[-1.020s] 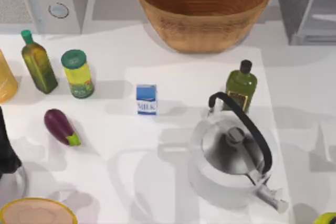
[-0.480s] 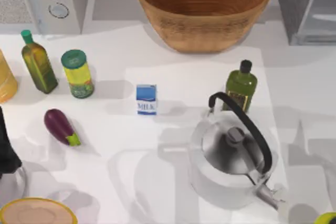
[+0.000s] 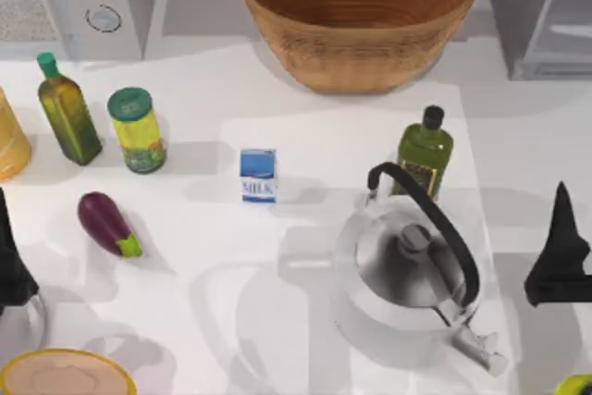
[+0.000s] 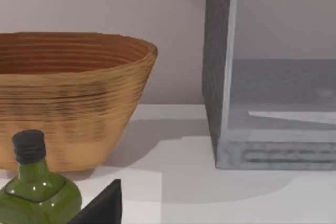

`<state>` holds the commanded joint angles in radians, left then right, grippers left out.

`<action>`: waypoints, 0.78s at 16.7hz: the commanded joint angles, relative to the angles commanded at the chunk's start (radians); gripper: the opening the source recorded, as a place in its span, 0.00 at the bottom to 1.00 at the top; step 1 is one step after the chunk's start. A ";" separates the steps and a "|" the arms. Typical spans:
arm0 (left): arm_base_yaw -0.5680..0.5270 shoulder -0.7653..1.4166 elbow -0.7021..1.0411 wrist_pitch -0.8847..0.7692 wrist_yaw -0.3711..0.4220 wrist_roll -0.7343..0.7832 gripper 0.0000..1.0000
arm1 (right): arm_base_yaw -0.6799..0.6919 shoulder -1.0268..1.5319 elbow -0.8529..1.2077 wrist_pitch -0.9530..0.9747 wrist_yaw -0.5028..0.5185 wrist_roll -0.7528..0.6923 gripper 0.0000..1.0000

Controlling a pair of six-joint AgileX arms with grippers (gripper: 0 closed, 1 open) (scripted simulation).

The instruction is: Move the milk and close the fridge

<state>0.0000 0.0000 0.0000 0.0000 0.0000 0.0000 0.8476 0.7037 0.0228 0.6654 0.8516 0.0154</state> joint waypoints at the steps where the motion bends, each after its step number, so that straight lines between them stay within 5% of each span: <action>1: 0.000 0.000 0.000 0.000 0.000 0.000 1.00 | 0.034 0.027 0.001 0.027 0.034 0.001 1.00; 13: 0.000 0.000 0.000 0.000 0.000 0.000 1.00 | 0.132 0.211 0.155 0.074 0.084 0.070 1.00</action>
<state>0.0000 0.0000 0.0000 0.0000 0.0000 0.0000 0.9795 0.9152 0.1774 0.7399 0.9360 0.0859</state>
